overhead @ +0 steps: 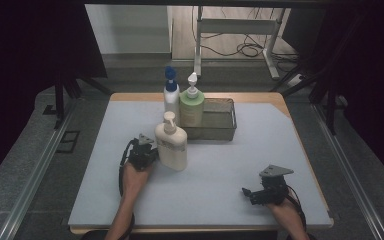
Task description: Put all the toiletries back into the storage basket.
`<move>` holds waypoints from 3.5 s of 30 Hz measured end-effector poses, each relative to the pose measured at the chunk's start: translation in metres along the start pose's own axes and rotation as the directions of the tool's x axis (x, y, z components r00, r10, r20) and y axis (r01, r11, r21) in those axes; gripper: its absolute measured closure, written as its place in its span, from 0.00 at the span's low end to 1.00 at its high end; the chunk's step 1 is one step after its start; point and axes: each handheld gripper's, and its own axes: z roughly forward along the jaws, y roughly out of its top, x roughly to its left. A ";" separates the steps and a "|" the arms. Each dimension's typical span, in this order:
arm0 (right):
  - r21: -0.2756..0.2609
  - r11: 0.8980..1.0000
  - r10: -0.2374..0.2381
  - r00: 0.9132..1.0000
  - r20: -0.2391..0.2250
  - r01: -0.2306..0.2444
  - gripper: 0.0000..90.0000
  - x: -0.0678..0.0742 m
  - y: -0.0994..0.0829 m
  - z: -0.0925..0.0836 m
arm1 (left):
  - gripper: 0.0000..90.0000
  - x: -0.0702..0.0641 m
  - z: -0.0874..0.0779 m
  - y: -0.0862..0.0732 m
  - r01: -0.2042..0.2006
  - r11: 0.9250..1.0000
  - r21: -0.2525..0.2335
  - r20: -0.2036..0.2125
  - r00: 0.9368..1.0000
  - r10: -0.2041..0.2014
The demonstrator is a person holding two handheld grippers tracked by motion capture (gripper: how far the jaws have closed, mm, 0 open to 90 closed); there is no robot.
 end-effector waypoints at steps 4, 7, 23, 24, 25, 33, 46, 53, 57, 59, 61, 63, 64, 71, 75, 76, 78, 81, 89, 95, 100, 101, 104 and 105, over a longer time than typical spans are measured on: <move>-0.001 1.000 -0.001 1.000 0.000 0.001 0.03 0.000 0.000 0.000 | 0.99 -0.007 0.005 0.001 -0.008 1.000 0.000 0.017 1.000 0.008; -0.001 1.000 -0.001 1.000 0.000 0.001 0.03 0.000 0.000 0.000 | 0.99 -0.013 0.007 0.002 -0.025 1.000 0.005 0.017 1.000 0.025; -0.001 1.000 -0.001 1.000 0.000 0.001 0.03 0.000 0.000 0.000 | 0.99 -0.038 0.013 0.008 -0.074 0.997 0.030 0.035 0.997 0.073; 0.000 1.000 0.000 1.000 0.000 0.000 0.03 0.000 0.000 0.000 | 0.99 -0.040 0.014 0.009 -0.082 0.996 0.035 0.037 0.996 0.081; 0.000 1.000 0.000 1.000 0.000 0.000 0.03 0.000 0.000 0.000 | 0.99 -0.043 0.014 0.009 -0.080 0.996 0.034 0.037 0.996 0.078; -0.001 1.000 0.000 1.000 0.000 0.000 0.03 0.000 0.000 0.000 | 0.98 -0.060 0.019 0.014 -0.109 0.993 0.049 0.060 0.993 0.106; 0.000 1.000 0.001 1.000 0.000 -0.001 0.03 0.000 0.000 0.000 | 0.98 -0.087 0.026 0.019 -0.163 0.985 0.057 0.101 0.983 0.156; 0.000 1.000 0.002 1.000 0.000 -0.002 0.03 0.000 0.000 0.000 | 0.98 -0.101 0.029 0.021 -0.196 0.979 0.060 0.122 0.975 0.188; 0.000 1.000 0.000 1.000 0.000 0.000 0.03 0.000 0.000 0.000 | 0.98 -0.109 0.030 0.021 -0.204 0.977 0.059 0.130 0.972 0.195; -0.001 1.000 0.000 1.000 0.000 0.000 0.03 0.000 0.000 0.000 | 0.98 -0.112 0.031 0.021 -0.212 0.975 0.059 0.135 0.970 0.203; 0.000 1.000 0.002 1.000 0.000 -0.002 0.03 0.000 0.000 0.000 | 0.99 -0.116 0.031 0.021 -0.218 0.974 0.056 0.141 0.968 0.208; 0.000 1.000 0.001 1.000 0.000 -0.001 0.03 0.000 0.000 0.000 | 0.98 -0.120 0.032 0.021 -0.224 0.973 0.057 0.149 0.965 0.214; 0.000 1.000 0.001 1.000 0.000 -0.001 0.03 0.000 0.000 0.000 | 0.99 -0.122 0.032 0.021 -0.227 0.972 0.056 0.153 0.964 0.217; 0.000 1.000 0.001 1.000 0.000 -0.001 0.03 0.000 0.000 0.000 | 0.97 -0.124 0.033 0.022 -0.239 0.969 0.058 0.161 0.960 0.227; -0.001 1.000 0.002 1.000 0.000 -0.002 0.03 0.000 0.000 0.000 | 0.96 -0.123 0.032 0.022 -0.238 0.970 0.049 0.161 0.960 0.228; -0.001 1.000 0.002 1.000 0.000 -0.002 0.03 0.000 0.000 0.000 | 0.96 -0.123 0.032 0.022 -0.241 0.969 0.049 0.159 0.960 0.230; -0.001 1.000 0.001 1.000 -0.001 -0.001 0.03 0.000 0.000 0.000 | 0.95 -0.123 0.031 0.022 -0.241 0.969 0.047 0.157 0.960 0.231; -0.001 1.000 0.002 1.000 0.000 -0.002 0.03 0.000 0.000 0.000 | 0.93 -0.122 0.028 0.021 -0.243 0.969 0.046 0.157 0.960 0.233; -0.001 1.000 0.000 1.000 0.000 0.000 0.03 0.000 0.000 0.000 | 0.84 -0.117 0.013 0.018 -0.241 0.970 0.037 0.135 0.963 0.234; 0.002 1.000 0.002 1.000 -0.001 -0.002 0.03 0.000 0.000 0.000 | 0.79 -0.118 0.003 0.018 -0.245 0.969 0.032 0.129 0.963 0.239; 0.006 1.000 0.003 1.000 -0.001 -0.003 0.03 0.000 0.001 0.000 | 0.73 -0.121 -0.005 0.017 -0.251 0.968 0.025 0.129 0.961 0.245; 0.007 1.000 0.003 1.000 -0.002 -0.003 0.03 0.000 0.001 0.000 | 0.72 -0.121 -0.006 0.015 -0.249 0.968 0.026 0.131 0.961 0.244; 0.008 1.000 0.002 1.000 -0.002 -0.002 0.04 0.000 0.001 0.000 | 0.69 -0.119 -0.011 0.010 -0.251 0.968 0.028 0.134 0.960 0.245; 0.008 1.000 0.003 1.000 -0.003 -0.002 0.04 0.000 0.001 0.000 | 0.68 -0.118 -0.013 0.008 -0.251 0.968 0.031 0.135 0.960 0.245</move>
